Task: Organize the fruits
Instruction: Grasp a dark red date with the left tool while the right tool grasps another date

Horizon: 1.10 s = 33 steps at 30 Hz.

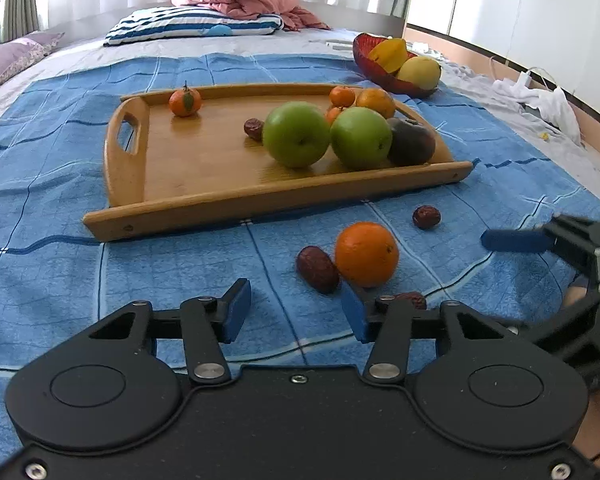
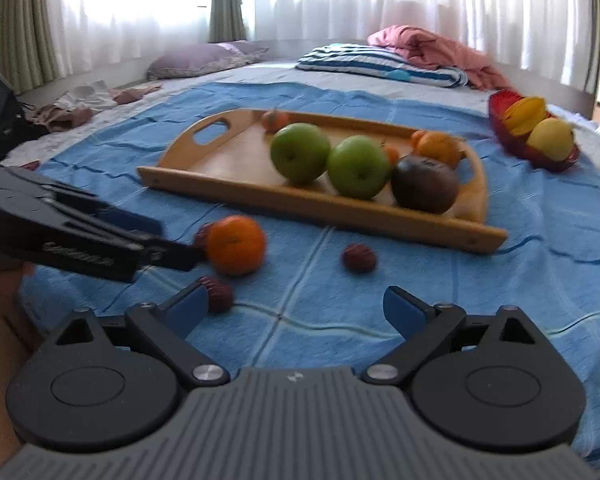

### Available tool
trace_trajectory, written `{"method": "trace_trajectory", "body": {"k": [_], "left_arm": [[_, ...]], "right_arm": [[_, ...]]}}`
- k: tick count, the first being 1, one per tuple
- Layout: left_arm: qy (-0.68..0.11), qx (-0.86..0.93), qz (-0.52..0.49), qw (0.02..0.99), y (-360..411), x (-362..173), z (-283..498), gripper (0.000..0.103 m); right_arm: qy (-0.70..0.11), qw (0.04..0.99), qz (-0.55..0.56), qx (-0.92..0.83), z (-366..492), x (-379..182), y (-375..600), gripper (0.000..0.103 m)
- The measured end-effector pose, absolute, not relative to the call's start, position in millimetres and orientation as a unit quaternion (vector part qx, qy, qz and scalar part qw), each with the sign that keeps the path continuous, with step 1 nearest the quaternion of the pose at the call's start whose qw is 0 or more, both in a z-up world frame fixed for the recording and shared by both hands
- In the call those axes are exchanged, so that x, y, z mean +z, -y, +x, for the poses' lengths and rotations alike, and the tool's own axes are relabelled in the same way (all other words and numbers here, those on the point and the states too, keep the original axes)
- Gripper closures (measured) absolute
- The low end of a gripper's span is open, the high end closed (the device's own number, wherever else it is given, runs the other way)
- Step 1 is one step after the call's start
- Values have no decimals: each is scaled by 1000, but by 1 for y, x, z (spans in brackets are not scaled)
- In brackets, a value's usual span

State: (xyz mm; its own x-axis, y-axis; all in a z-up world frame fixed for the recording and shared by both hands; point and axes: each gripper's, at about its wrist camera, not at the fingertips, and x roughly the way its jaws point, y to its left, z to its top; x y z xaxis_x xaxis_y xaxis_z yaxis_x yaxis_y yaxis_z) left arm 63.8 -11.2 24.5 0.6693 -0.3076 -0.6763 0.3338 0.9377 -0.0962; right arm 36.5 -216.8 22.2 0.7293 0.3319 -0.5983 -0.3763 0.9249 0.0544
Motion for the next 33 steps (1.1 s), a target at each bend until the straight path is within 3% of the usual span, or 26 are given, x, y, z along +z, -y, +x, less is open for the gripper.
{"method": "trace_trajectory", "body": {"k": [2,6,11,13,17,24,33], "left_arm": [[-361,-175,22,916,16,24,64,56],[-349,-171,37,921,25,22,65,56],[-351,-174,36,919,31,19,72,56],[-351,-174,37,919,32,18,72,63],[-354,-175,37,918,33,16,73,78],[-351,-170,42,920,31,19,68,78],[-336,-152,36,929,18,32,70,78]], "right_arm": [[-319,926,-29,199,35,20,215,7],[-325,919,-20,220,35,15,210,24],[-313,920,-15,236,31,14,204,38],[-310,920,-8,238,30,14,204,47],[-310,921,4,237,32,12,204,55],[-307,922,18,233,33,10,203,77],[-287,930,34,226,33,18,207,77]]}}
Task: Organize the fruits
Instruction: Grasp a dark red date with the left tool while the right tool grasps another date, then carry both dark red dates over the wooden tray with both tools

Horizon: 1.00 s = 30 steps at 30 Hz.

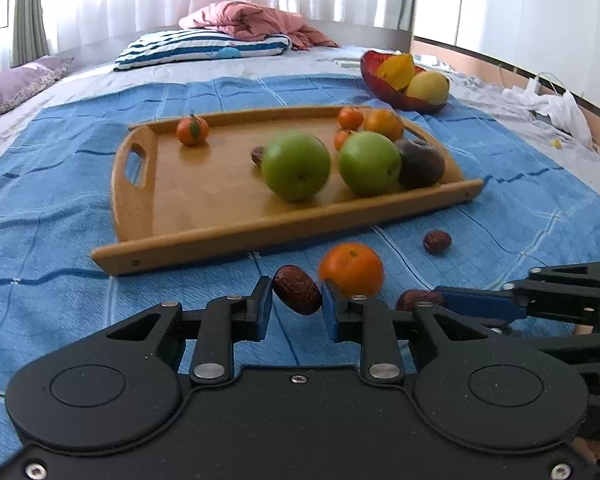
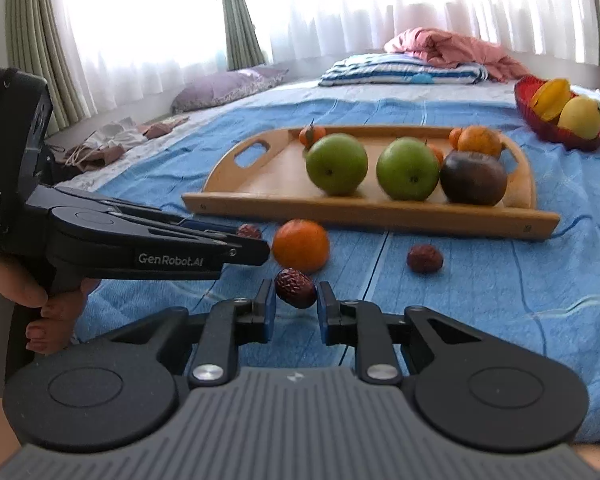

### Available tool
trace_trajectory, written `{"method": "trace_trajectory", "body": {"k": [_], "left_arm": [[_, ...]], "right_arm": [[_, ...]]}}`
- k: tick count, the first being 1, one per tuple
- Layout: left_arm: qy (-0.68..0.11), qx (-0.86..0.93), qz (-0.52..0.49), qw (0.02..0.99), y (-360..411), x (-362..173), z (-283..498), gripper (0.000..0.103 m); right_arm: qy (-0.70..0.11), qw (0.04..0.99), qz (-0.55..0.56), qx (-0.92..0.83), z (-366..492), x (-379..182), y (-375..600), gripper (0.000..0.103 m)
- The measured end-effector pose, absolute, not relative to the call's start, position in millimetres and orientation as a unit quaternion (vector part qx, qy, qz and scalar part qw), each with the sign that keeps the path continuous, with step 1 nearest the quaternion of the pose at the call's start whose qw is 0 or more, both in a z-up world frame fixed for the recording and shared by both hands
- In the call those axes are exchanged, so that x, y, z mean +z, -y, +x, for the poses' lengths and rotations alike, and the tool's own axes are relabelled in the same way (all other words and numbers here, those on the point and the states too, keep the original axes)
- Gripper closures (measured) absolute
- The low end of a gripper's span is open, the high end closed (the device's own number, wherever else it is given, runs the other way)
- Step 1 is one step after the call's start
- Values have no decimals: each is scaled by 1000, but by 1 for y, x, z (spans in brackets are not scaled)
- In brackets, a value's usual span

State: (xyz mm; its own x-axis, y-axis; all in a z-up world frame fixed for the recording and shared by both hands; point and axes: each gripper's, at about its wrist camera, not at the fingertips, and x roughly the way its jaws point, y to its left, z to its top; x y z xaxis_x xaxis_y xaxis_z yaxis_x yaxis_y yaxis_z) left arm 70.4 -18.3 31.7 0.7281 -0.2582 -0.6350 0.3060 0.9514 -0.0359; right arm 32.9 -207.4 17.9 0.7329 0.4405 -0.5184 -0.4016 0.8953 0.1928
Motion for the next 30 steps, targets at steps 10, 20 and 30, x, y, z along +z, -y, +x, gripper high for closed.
{"method": "trace_trajectory", "body": {"k": [10,20,30], "left_arm": [[-306,-116,11,945,-10,62,97,78],[-313,-102,-25,944,-35,79,142,78],[-359,-106,-58,926,-43,66,197,78]], "right_arm": [[-243,948,42,201,52,48,210,77],[-235,955,82,159,99,78,223,77],[-301,925,155,175,177,82,232,77]]}}
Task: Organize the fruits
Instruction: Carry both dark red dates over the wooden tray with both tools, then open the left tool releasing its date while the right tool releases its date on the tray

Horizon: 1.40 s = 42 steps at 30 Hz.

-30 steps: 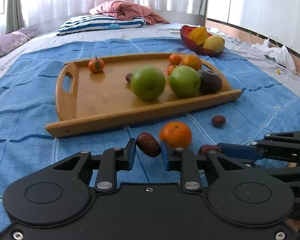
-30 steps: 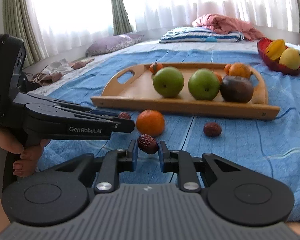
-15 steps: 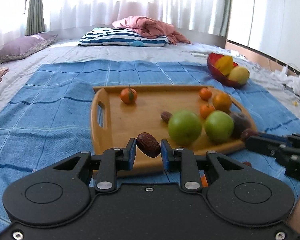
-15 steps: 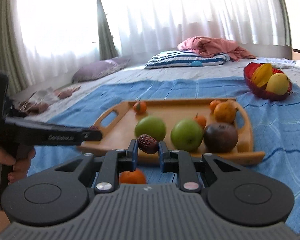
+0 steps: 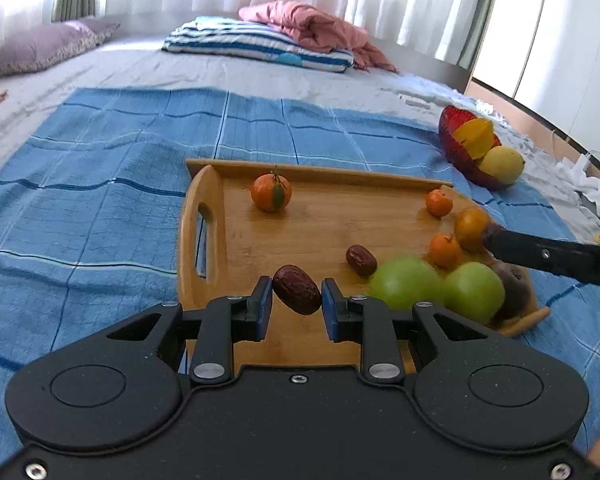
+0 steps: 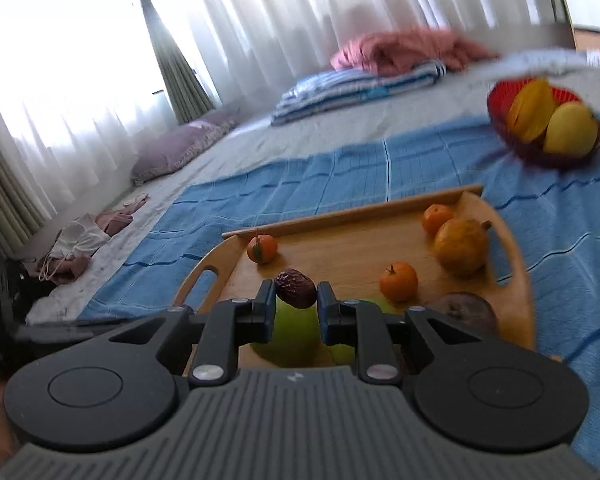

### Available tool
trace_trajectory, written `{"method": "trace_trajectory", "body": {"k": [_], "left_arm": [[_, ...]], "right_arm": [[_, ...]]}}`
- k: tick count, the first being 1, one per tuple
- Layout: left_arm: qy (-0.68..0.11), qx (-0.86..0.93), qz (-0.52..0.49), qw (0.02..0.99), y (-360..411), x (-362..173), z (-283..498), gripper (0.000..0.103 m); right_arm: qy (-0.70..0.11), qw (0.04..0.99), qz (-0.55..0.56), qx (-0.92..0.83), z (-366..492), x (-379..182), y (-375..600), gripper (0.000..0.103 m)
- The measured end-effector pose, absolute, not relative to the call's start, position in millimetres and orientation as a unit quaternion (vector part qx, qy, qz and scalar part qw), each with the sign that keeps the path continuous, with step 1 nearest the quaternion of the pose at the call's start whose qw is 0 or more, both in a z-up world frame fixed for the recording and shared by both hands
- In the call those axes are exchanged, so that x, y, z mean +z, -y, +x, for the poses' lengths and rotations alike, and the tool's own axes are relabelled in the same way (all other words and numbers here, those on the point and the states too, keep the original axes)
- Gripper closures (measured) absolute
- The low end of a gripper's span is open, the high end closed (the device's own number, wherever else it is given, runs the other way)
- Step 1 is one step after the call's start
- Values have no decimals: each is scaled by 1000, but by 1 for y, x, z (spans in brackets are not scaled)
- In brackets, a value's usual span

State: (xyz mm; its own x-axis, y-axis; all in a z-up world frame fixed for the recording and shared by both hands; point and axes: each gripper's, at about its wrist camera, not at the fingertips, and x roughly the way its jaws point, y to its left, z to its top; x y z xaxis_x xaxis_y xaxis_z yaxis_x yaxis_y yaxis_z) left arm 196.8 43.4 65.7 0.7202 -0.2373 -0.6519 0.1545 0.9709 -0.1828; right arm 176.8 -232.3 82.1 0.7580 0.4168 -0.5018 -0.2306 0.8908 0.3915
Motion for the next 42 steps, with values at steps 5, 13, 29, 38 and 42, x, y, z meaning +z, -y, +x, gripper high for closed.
{"method": "trace_trajectory", "body": {"k": [5,13,29,38,42], "left_arm": [[-382,-101,-67,916,-40,56,222,78],[-404,-90,-66,908,-37,39,244,78],[-407,-87,-49,908,-33,32,249,74],[-387,-101,-46,915,-36,45,228,39],[-367,-108,-37,923,-34,53,208,24]], "right_arm": [[-342,914,147,160,217,76,223,77],[-402,900,114,126,257,56,207,76],[-419,896,97,111,267,43,196,76],[-375,914,88,126,241,59,207,54],[-350,924,82,131,220,66,213,42]]}}
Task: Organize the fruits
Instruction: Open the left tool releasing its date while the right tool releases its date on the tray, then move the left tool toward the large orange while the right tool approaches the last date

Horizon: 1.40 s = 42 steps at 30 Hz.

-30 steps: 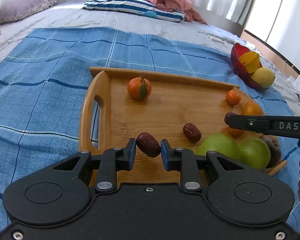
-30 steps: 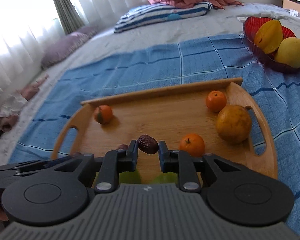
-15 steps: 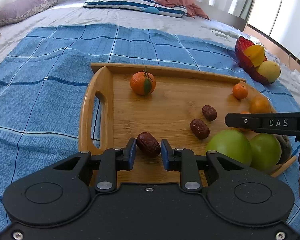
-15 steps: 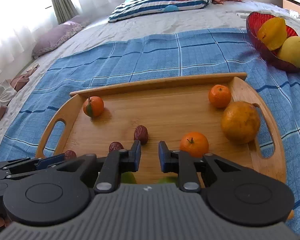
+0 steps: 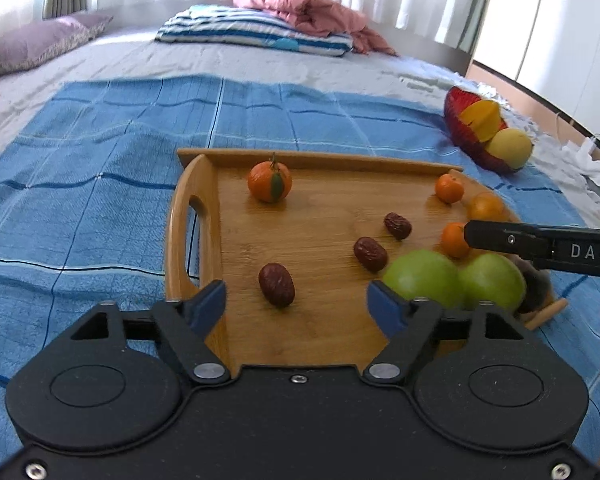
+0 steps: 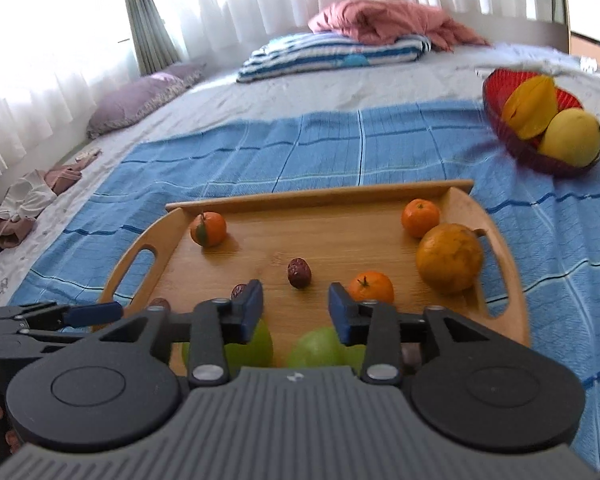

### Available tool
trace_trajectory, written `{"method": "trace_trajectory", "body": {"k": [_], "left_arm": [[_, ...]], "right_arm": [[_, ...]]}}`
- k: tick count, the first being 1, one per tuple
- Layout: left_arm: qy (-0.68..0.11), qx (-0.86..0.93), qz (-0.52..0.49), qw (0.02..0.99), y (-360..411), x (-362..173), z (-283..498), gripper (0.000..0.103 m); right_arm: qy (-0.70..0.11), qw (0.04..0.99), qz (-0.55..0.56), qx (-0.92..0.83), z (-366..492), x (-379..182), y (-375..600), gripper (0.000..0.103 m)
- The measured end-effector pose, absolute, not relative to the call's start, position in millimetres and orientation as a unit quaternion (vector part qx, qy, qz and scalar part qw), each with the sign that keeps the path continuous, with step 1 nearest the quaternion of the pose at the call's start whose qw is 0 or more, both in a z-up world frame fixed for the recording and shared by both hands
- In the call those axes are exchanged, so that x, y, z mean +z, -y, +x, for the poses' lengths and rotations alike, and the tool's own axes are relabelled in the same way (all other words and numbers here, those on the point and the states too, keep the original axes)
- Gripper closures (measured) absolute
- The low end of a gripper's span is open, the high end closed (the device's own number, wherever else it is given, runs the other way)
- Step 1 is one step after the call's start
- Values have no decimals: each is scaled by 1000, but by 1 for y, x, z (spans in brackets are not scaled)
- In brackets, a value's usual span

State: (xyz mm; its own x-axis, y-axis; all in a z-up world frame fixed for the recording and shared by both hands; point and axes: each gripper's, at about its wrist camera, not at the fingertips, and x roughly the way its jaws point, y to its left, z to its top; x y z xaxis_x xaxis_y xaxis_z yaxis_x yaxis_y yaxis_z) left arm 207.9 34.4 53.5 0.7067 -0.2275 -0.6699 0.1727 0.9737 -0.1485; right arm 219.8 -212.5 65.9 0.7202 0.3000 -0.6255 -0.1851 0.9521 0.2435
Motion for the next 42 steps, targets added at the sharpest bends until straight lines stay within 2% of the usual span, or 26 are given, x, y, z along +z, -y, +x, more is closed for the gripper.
{"method": "trace_trajectory", "body": {"k": [7,12,19,28,31,42], "left_arm": [[-342,-129,-25,931,-25,63,170,14],[-334,-142,-23,932,-16,64,147,11],[-325,-145,-14,934,-7,60,124,8],[-321,-140,-5,937,5,50,105,6],[-313,-134,-2,940,9,47,100,5],[-303,-128,1,944,17,35,89,3]], "right_arm": [[-317,935,77,141,181,69,223,27],[-277,948,46,150,152,72,224,14],[-248,959,14,135,123,68,228,8],[-263,958,25,114,104,45,245,5],[-262,958,20,110,100,40,245,0],[-260,962,15,81,90,20,246,0]]}}
